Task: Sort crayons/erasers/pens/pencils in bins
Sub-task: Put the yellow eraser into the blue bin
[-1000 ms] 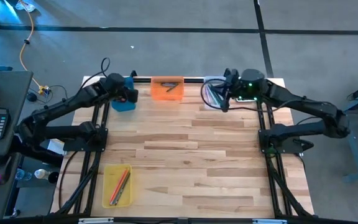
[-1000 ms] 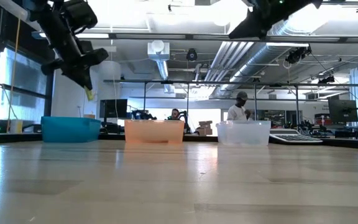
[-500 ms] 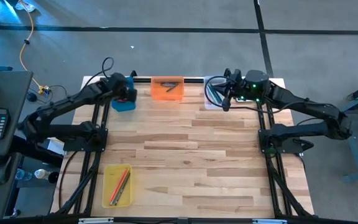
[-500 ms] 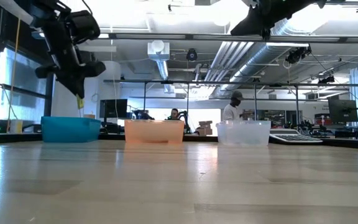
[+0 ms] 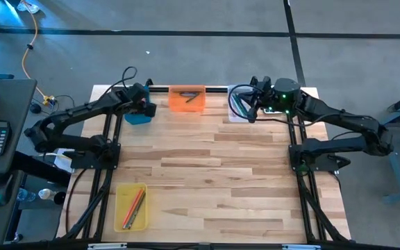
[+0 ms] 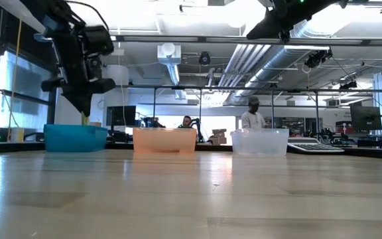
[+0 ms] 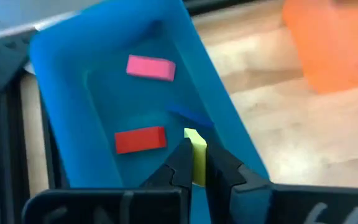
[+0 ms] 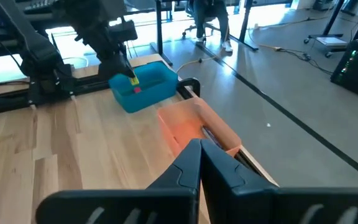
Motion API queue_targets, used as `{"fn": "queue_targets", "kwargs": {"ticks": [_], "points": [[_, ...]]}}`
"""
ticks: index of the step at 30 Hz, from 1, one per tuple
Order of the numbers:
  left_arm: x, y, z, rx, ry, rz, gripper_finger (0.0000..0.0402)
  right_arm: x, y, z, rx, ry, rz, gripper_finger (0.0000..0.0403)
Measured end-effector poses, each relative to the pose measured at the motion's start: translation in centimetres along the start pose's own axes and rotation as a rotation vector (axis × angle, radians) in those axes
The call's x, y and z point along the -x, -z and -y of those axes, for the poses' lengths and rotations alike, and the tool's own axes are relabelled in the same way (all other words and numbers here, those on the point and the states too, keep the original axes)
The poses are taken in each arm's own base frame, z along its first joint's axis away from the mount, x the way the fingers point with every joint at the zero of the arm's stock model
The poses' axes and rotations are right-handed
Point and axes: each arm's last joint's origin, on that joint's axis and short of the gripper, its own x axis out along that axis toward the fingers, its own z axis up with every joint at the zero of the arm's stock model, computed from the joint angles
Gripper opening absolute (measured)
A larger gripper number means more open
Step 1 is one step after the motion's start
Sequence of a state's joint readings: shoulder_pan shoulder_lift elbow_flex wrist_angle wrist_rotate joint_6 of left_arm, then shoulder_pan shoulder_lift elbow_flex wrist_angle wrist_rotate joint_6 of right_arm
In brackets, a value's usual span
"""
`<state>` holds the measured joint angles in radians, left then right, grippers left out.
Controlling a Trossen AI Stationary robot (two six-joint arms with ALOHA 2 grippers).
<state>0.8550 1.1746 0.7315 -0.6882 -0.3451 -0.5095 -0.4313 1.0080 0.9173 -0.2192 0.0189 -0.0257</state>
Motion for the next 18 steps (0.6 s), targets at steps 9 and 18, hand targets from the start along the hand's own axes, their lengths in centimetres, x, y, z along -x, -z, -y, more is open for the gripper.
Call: {"fn": "queue_targets", "kwargs": {"ticks": [9,18], "points": [[-1.8,0.1,0.7,0.045,-0.039,-0.052,0.0013,0.0,0.0,0.0,-0.002,-0.002,0.000,0.0000],[-1.8,0.1,0.7,0.023,-0.039,-0.051,0.0083,0.0,0.0,0.0,0.000,-0.003,0.000,0.0000]]}}
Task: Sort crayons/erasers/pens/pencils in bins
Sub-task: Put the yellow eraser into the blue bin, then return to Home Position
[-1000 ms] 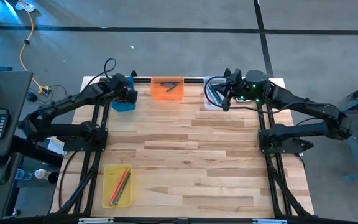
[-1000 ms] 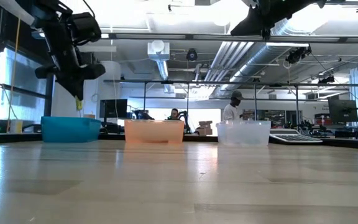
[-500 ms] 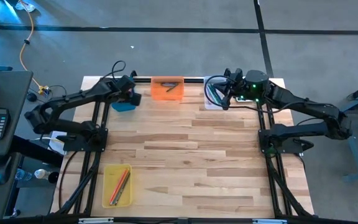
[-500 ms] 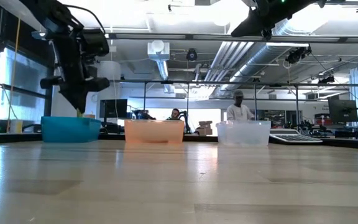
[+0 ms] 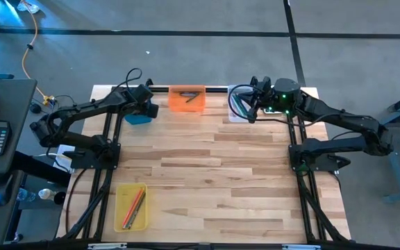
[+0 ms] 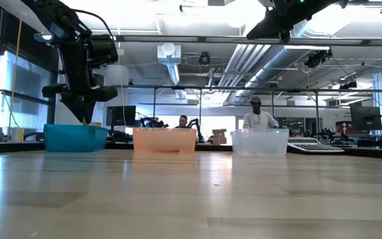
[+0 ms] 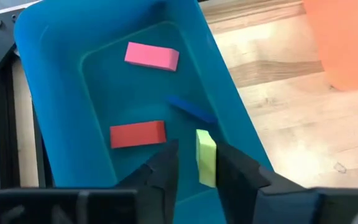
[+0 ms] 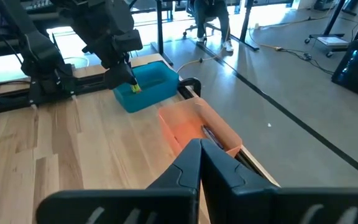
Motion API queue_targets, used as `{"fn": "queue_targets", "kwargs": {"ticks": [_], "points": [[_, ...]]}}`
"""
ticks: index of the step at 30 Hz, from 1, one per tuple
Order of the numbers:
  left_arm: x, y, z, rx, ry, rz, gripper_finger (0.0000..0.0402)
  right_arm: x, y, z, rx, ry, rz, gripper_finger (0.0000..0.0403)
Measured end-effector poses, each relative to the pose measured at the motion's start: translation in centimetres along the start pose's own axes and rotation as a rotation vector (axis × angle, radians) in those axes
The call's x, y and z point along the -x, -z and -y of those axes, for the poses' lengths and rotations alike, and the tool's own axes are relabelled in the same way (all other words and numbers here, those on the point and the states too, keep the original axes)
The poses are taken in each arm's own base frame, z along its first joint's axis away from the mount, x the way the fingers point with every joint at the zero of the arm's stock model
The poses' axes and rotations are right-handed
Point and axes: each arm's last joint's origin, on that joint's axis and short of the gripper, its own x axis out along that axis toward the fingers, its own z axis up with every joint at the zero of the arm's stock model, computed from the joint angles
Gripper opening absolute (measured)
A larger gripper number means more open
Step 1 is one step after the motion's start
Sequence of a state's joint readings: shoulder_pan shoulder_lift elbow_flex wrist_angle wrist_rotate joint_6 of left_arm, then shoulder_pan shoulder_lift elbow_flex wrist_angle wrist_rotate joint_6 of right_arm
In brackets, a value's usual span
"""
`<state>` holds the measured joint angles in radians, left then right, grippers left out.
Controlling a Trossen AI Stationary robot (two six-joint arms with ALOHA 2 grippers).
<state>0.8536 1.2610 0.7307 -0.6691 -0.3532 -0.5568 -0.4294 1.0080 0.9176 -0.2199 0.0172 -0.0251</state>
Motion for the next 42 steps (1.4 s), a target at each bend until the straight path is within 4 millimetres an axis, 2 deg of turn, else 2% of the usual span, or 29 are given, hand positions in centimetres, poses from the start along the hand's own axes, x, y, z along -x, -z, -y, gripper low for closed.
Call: {"fn": "queue_targets", "kwargs": {"ticks": [6,18,23,29,34,38,42], "points": [[0.0,0.0,0.0,-0.034,0.002,-0.001,0.0115,0.0,0.0,0.0,-0.002,0.004,-0.001,0.0000],[0.1,0.2,0.2,-0.194,0.035,-0.021,0.0133,0.1,0.0,0.5,-0.025,0.158,-0.003,0.0000],[0.8,0.2,0.2,-0.192,0.055,0.013,0.0161,0.1,0.0,0.5,-0.030,0.166,0.000,0.0000],[2.2,0.0,-0.5,-0.192,0.054,0.092,0.0180,0.0,0.0,0.5,-0.122,0.172,0.010,0.0000],[4.1,-0.1,-1.2,-0.190,0.110,0.180,0.0155,1.1,-0.6,0.6,-0.105,0.178,0.064,0.0000],[5.8,-0.2,-1.8,-0.176,0.183,0.293,0.0109,2.9,-1.2,1.1,-0.090,0.227,0.113,0.0000],[7.2,-0.1,-1.7,-0.141,0.332,0.474,0.0058,5.2,-1.6,1.5,-0.047,0.258,0.164,0.0000]]}}
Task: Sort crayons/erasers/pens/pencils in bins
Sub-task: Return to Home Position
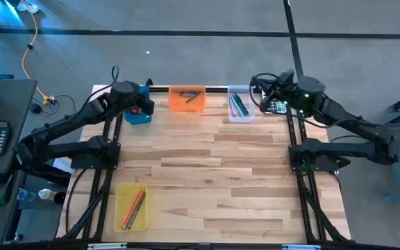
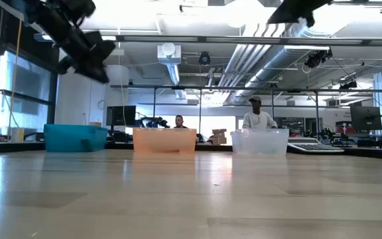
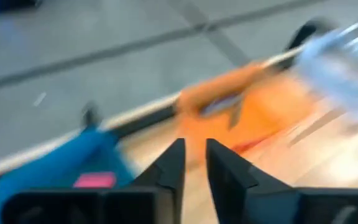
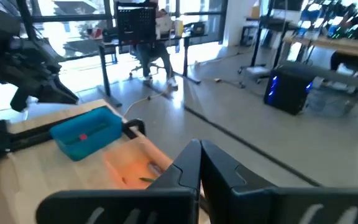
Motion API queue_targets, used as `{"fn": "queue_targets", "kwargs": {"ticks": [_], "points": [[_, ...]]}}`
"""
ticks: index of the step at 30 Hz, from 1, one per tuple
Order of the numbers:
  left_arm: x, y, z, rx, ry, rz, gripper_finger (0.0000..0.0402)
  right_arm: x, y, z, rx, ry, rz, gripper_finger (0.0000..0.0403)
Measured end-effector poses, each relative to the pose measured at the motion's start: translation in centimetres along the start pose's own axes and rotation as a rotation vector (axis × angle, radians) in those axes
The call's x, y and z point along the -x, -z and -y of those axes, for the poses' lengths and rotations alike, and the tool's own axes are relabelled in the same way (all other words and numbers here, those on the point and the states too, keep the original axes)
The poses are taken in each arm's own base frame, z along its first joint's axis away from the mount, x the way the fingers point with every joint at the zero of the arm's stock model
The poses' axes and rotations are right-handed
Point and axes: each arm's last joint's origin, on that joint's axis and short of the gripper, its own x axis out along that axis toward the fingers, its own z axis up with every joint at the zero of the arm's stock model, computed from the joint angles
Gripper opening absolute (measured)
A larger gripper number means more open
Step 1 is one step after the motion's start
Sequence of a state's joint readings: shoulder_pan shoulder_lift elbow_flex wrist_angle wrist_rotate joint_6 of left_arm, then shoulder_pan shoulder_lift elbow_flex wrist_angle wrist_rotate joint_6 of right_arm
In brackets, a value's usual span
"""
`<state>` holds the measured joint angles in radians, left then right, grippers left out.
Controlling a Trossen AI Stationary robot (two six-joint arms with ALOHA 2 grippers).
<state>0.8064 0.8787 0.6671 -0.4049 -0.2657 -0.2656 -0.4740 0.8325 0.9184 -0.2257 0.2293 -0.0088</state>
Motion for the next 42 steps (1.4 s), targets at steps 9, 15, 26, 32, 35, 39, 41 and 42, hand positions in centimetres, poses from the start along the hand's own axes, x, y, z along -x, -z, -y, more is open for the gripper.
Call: {"fn": "queue_targets", "kwargs": {"ticks": [9,15,26,32,35,39,41,42], "points": [[-0.6,0.2,1.3,-0.047,0.310,0.394,0.0006,3.4,2.6,1.9,0.036,0.059,0.018,0.0000],[-1.0,0.1,1.4,-0.097,0.345,0.473,0.0002,5.1,6.6,2.8,-0.002,0.104,0.033,0.0000],[-1.5,-0.7,-1.2,-0.113,0.324,0.504,0.0000,8.1,10.5,3.9,-0.049,0.211,0.170,0.0000],[-2.0,-1.0,-2.2,-0.116,0.344,0.507,0.0000,7.5,12.2,4.3,-0.077,0.238,0.170,0.0000],[-2.8,-1.2,-2.1,-0.123,0.341,0.532,0.0000,7.3,12.4,4.5,-0.077,0.248,0.176,0.0000],[-3.5,-1.5,-2.0,-0.125,0.345,0.557,0.0000,7.4,12.4,4.8,-0.076,0.278,0.182,0.0000],[-3.4,-1.5,-2.0,-0.137,0.341,0.568,0.0000,7.6,12.3,4.8,-0.073,0.272,0.197,0.0000],[-3.2,-1.6,-2.1,-0.146,0.339,0.573,0.0000,7.7,12.3,4.9,-0.072,0.272,0.207,0.0000]]}}
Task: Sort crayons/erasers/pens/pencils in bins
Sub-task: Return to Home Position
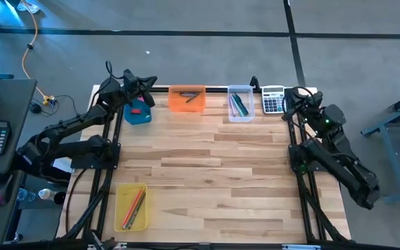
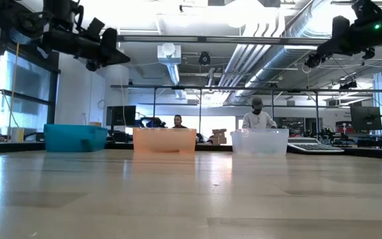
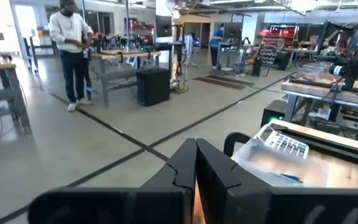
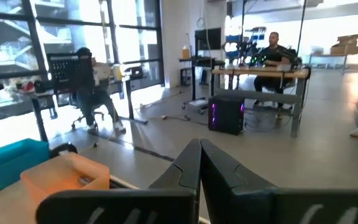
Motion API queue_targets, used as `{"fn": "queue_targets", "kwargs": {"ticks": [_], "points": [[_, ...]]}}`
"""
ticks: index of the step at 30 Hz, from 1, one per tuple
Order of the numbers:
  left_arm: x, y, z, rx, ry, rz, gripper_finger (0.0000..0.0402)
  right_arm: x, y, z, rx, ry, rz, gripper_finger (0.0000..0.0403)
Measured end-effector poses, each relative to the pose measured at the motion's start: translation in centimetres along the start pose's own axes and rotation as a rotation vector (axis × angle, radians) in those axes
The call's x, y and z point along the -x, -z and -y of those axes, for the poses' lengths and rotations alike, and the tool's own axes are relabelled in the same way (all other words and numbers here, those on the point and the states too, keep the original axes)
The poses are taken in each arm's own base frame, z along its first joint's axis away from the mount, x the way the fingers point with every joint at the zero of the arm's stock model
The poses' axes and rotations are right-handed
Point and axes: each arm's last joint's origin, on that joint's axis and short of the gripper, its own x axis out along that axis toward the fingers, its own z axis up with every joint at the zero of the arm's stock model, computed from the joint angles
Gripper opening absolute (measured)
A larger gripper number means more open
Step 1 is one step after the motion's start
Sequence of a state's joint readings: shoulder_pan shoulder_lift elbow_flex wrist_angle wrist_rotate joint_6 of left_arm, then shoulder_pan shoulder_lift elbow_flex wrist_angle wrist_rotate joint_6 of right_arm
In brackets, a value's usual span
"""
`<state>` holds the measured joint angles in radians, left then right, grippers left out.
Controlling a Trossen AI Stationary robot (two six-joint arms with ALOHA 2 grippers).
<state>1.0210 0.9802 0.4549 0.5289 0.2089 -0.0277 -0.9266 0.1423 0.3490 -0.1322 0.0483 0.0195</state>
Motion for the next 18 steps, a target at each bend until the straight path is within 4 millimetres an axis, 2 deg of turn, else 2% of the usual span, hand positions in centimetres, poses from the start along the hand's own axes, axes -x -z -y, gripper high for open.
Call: {"fn": "queue_targets", "kwargs": {"ticks": [7,11,18], "points": [[2.1,-0.2,0.5,-0.026,0.001,-0.095,0.0000,1.8,-0.4,0.3,0.001,0.025,0.079,0.0000],[3.4,-0.6,1.4,-0.038,0.042,-0.091,0.0000,2.0,0.3,0.3,-0.002,0.015,0.004,0.0000],[5.6,2.4,3.6,0.076,0.124,0.006,0.0000,1.8,0.2,-0.1,-0.032,-0.123,-0.004,0.0000]]}}
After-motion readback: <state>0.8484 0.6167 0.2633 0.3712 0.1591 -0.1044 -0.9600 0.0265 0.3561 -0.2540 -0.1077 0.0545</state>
